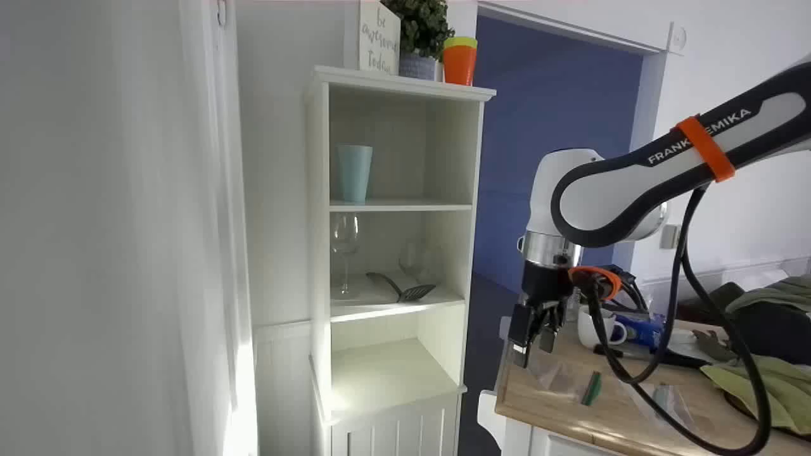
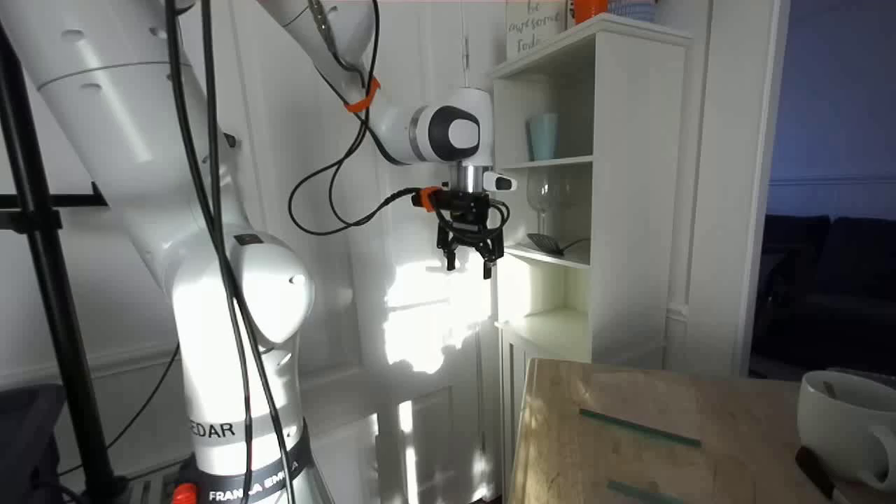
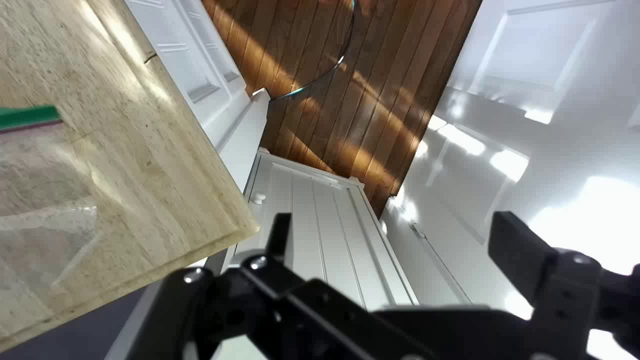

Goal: Pick up the ziploc bag on the table and move it into the ziploc blue packaging box

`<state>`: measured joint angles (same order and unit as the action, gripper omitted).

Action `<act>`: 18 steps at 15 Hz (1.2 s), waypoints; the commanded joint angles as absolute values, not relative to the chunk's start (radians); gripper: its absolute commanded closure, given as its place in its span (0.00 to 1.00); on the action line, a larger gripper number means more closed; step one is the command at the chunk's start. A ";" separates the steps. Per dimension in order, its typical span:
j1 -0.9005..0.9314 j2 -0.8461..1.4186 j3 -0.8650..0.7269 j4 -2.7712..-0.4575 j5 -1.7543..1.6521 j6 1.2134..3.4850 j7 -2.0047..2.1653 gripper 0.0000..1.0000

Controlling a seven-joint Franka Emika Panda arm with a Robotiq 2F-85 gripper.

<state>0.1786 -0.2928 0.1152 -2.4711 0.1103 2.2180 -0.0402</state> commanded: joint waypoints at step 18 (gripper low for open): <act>-0.135 -0.412 -0.054 -2.616 -0.190 2.124 0.100 0.00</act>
